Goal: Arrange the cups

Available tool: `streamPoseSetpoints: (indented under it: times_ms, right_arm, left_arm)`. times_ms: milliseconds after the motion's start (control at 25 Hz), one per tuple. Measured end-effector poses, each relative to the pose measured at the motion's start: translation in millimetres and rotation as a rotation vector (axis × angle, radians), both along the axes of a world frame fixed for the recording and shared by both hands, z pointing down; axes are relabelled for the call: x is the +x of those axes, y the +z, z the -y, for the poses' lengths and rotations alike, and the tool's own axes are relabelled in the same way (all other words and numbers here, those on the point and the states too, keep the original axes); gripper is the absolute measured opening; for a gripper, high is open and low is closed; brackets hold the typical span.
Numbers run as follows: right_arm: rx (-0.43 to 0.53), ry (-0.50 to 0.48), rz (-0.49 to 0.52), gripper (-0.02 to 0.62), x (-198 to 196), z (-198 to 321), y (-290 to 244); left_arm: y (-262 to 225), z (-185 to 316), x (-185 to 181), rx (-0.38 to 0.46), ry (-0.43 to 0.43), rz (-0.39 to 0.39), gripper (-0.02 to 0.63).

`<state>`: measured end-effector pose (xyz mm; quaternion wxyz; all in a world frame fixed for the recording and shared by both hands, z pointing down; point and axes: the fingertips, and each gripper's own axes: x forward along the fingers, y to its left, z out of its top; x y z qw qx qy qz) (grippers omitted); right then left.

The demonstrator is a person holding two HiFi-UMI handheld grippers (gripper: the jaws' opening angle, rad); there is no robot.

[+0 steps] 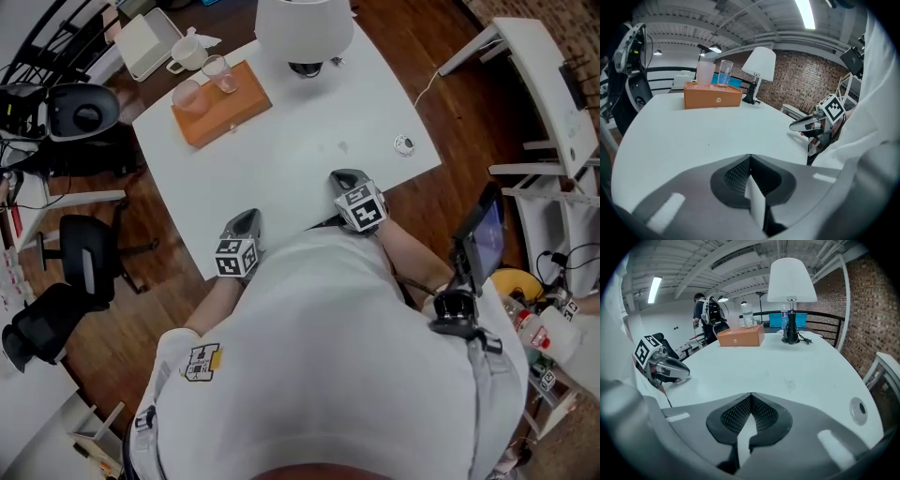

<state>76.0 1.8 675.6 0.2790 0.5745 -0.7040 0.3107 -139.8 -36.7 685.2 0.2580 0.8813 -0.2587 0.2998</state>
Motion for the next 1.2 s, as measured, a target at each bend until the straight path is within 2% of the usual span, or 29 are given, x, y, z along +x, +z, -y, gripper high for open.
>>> streamPoseSetpoints:
  times_ms: [960,1200]
  right_arm:
    - [0.015,-0.006,-0.014,0.0,0,11,-11]
    - [0.013,-0.032,-0.02,0.0,-5,10,-12]
  left_arm:
    - [1,4,-1,-0.006,0.016,0.005,0.0]
    - [1,-1,-2,-0.003,0.032,0.016,0.0]
